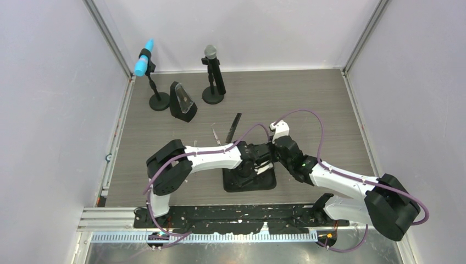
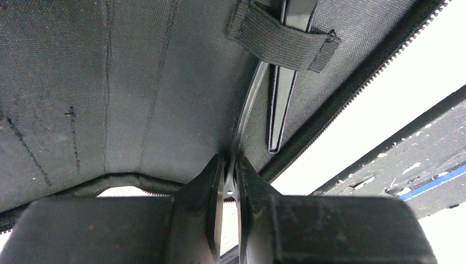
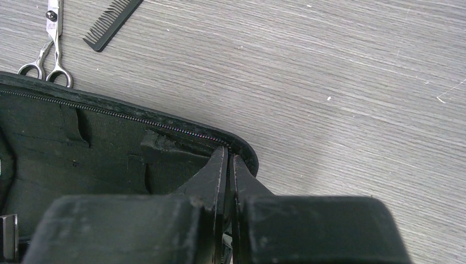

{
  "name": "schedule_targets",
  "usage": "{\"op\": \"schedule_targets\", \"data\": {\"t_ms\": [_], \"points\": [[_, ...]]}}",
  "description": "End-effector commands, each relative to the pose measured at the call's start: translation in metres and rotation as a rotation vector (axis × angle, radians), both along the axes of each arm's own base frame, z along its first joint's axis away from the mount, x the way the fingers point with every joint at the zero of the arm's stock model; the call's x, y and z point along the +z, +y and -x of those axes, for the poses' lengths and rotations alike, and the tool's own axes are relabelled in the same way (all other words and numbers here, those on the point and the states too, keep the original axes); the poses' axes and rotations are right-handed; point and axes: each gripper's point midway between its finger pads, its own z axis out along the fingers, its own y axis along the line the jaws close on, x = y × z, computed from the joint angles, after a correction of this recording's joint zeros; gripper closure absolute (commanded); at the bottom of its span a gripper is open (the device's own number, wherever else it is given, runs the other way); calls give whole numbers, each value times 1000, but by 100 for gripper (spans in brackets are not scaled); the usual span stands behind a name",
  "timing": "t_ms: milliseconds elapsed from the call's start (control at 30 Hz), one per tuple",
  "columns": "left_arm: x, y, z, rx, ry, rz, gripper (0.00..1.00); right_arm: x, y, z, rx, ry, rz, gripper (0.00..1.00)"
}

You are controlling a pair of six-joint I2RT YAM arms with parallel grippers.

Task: Sort the hair-cutting tools
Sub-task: Adjust the haircut tool in the hairdressing tool bag.

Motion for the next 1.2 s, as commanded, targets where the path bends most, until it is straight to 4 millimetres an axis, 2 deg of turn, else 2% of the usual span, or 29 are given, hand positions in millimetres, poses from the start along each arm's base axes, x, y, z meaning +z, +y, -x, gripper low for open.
{"op": "schedule_targets", "data": {"t_ms": [0,367,533,667,933,1067,1167], "points": [[20,-62,-10,-12,-35,220,94,19,21,-3,27,-37,-129,95],[27,-95,-7,-61,-59,280,83,19,21,-2,13,-36,-153,95],[37,-85,-16,-49,-138,274,68,21,18,-3,15,-41,-144,94],[43,-73,-18,-25,-184,286,60,26,15,-5,10,-46,-120,84],[66,-59,-13,24,-201,346,50,40,4,-3,-8,-45,-94,53],[69,-51,-5,45,-179,359,47,38,0,3,-12,-3,-73,44],[64,-44,0,64,-155,343,47,32,-4,10,-15,43,-60,42]]}}
